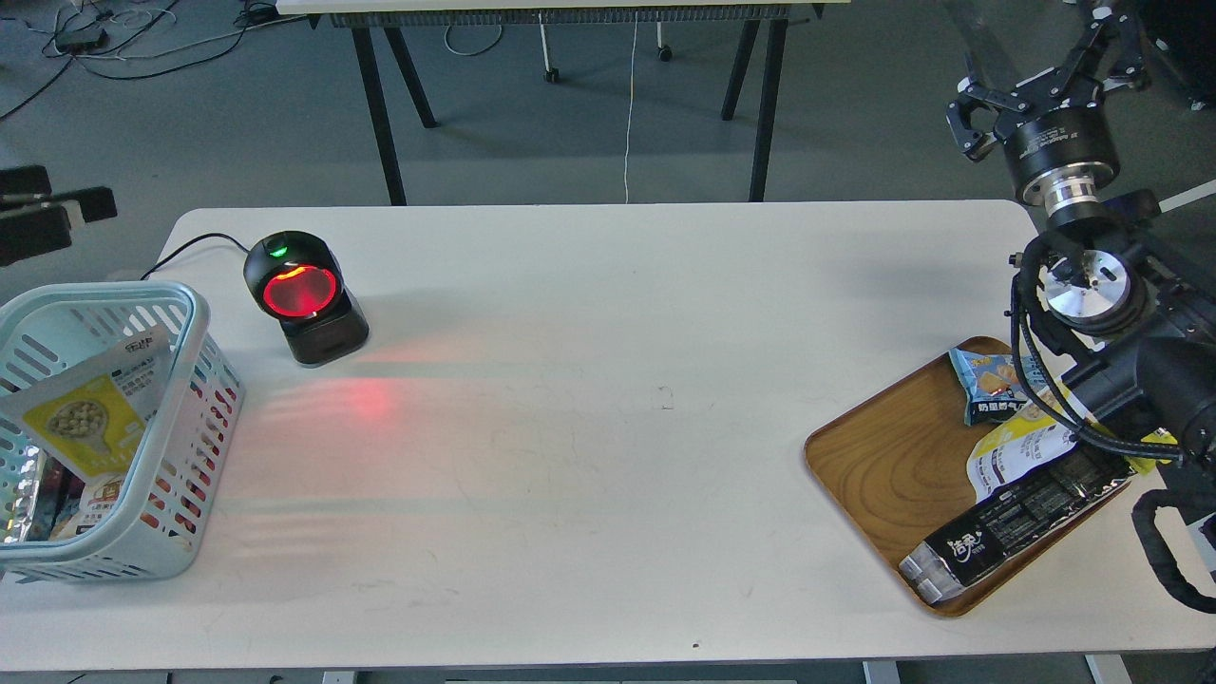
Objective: Scan snack and place in basket
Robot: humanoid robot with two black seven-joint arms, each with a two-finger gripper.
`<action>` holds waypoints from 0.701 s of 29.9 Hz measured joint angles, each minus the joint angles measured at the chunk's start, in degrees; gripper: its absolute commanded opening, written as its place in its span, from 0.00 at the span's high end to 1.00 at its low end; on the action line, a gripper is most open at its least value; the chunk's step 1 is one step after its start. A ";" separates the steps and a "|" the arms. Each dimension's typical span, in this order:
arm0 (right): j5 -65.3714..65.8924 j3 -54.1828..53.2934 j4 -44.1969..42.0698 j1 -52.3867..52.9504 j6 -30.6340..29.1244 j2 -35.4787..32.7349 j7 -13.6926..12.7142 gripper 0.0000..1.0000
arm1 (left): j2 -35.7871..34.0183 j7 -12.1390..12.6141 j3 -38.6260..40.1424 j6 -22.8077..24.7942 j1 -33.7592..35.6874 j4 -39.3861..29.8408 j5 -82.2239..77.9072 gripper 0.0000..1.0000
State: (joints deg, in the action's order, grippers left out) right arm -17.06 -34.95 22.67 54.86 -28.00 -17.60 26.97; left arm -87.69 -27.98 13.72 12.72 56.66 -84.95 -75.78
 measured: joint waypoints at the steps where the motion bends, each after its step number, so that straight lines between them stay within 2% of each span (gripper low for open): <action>1: -0.01 -0.15 0.00 0.43 0.00 -0.39 0.00 0.01 | 1.45 0.00 1.16 0.06 0.12 0.92 2.15 0.01; 5: 0.00 -0.56 -0.01 2.51 0.00 -0.93 -0.34 0.01 | 10.08 0.00 6.12 0.14 0.27 7.19 13.26 0.01; 11: 0.09 -0.57 -0.35 5.31 0.00 -1.06 -1.48 0.01 | 26.39 0.00 12.86 0.90 0.48 22.60 39.52 0.00; 15: 0.21 -0.38 1.47 5.60 0.00 -0.87 -2.20 0.01 | 32.93 0.46 16.62 6.09 0.49 30.79 55.31 0.00; 21: -0.03 -3.02 4.55 6.08 0.00 -0.94 -4.23 0.01 | 44.63 4.84 20.06 14.28 0.41 45.49 73.81 0.00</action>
State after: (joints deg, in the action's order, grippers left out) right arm -17.09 -37.97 27.21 60.94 -28.00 -18.54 22.74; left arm -43.06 -23.13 33.78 27.01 57.07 -39.47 -1.97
